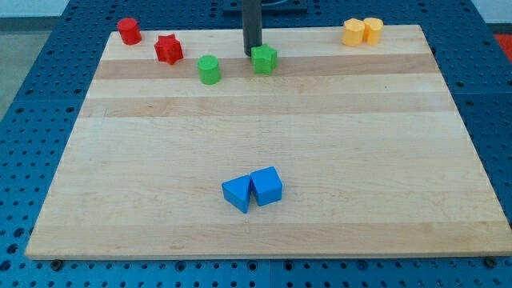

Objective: Place the green star diagonal to the green circle

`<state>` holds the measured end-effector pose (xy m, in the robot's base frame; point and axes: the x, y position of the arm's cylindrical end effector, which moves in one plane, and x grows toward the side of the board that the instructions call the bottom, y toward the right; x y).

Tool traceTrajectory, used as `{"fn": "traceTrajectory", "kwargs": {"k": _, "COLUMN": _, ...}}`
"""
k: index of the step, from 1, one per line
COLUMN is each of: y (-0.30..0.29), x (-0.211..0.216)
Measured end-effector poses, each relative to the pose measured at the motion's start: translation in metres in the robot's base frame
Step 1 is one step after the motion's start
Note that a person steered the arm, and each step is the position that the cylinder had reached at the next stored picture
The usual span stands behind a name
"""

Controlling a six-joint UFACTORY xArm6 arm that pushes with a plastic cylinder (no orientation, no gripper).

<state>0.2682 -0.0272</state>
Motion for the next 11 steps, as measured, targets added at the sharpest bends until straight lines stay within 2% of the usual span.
{"fn": "traceTrajectory", "kwargs": {"k": 2, "y": 0.037, "x": 0.066}}
{"fn": "traceTrajectory", "kwargs": {"k": 3, "y": 0.041, "x": 0.081}}
{"fn": "traceTrajectory", "kwargs": {"k": 4, "y": 0.042, "x": 0.044}}
{"fn": "traceTrajectory", "kwargs": {"k": 5, "y": 0.101, "x": 0.05}}
{"fn": "traceTrajectory", "kwargs": {"k": 6, "y": 0.123, "x": 0.095}}
{"fn": "traceTrajectory", "kwargs": {"k": 7, "y": 0.065, "x": 0.108}}
{"fn": "traceTrajectory", "kwargs": {"k": 8, "y": 0.01, "x": 0.108}}
{"fn": "traceTrajectory", "kwargs": {"k": 9, "y": 0.029, "x": 0.113}}
{"fn": "traceTrajectory", "kwargs": {"k": 10, "y": 0.078, "x": 0.1}}
{"fn": "traceTrajectory", "kwargs": {"k": 11, "y": 0.069, "x": 0.051}}
